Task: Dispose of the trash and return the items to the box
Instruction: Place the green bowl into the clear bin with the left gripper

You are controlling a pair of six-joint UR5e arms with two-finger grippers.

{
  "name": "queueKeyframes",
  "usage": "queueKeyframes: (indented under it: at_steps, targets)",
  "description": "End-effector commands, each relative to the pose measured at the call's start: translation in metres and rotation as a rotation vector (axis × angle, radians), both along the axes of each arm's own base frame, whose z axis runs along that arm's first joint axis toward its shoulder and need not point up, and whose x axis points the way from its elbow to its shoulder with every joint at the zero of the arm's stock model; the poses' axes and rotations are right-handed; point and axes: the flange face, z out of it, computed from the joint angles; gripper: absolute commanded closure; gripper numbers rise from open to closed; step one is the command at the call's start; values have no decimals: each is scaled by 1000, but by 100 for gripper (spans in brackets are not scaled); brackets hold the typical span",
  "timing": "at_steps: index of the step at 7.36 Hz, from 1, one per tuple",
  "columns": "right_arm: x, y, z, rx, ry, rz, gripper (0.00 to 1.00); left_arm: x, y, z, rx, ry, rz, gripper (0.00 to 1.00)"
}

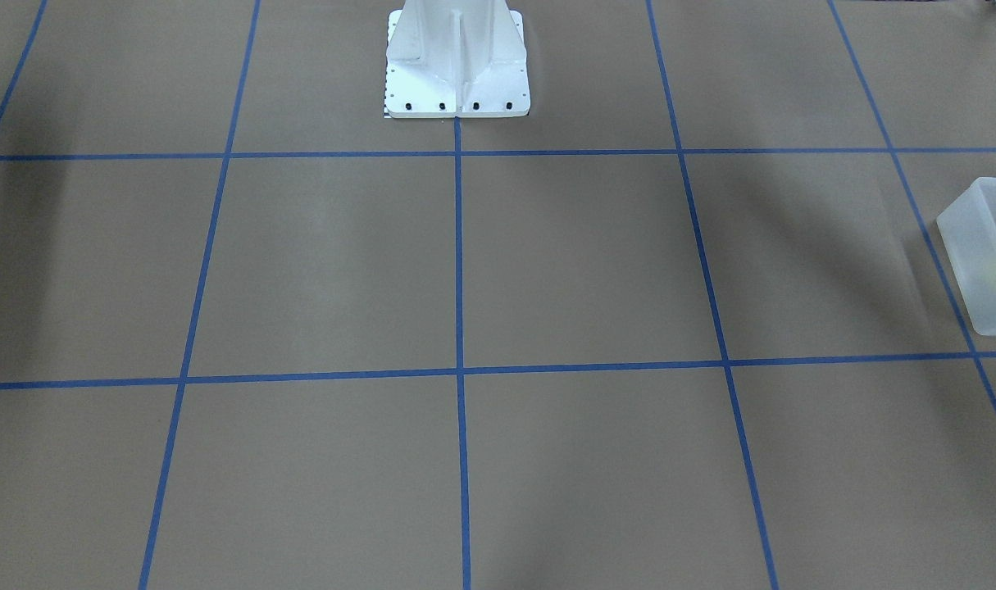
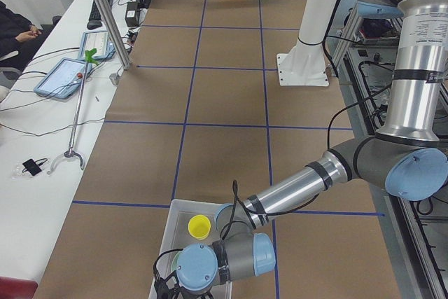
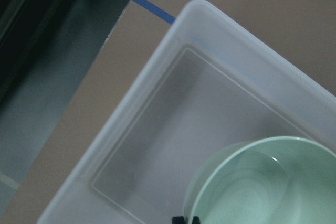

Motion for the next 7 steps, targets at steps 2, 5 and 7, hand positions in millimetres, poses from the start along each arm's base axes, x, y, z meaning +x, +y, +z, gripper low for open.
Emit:
queueKeyframes:
  at_steps: [2, 5, 7]
  targets:
    - [-13, 0, -8, -30, -13, 14, 0, -1, 5, 7, -2, -37, -38, 100]
    - [-13, 2, -7, -31, -13, 14, 0, 0, -1, -3, -7, -26, -98, 100]
    - [-13, 2, -6, -33, -13, 14, 0, 10, -4, -5, -1, 12, -84, 100]
